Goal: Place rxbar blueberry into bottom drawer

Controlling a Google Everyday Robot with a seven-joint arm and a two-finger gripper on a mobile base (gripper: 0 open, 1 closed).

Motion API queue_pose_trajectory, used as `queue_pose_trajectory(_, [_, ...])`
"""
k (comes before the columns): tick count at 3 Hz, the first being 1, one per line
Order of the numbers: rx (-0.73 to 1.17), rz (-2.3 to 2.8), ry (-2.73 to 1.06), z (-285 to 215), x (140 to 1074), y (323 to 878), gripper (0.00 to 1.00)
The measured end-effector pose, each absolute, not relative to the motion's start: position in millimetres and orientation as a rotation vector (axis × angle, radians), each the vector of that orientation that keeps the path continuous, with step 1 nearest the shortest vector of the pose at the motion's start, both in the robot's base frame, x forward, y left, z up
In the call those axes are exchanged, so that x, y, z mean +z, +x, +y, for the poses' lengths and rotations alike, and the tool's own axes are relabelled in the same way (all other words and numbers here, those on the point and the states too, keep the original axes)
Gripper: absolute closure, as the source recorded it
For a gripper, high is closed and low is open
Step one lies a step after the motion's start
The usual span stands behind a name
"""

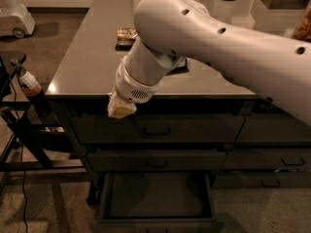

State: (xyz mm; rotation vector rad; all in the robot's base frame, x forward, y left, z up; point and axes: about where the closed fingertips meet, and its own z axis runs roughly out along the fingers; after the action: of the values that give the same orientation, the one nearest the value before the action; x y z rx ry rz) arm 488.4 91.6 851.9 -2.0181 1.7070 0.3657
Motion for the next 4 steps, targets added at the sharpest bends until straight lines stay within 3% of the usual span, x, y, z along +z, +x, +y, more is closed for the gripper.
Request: queue_pose_trajectory(4, [0.501,1.82,-1.944,74.0,825.4,437.3,1.0])
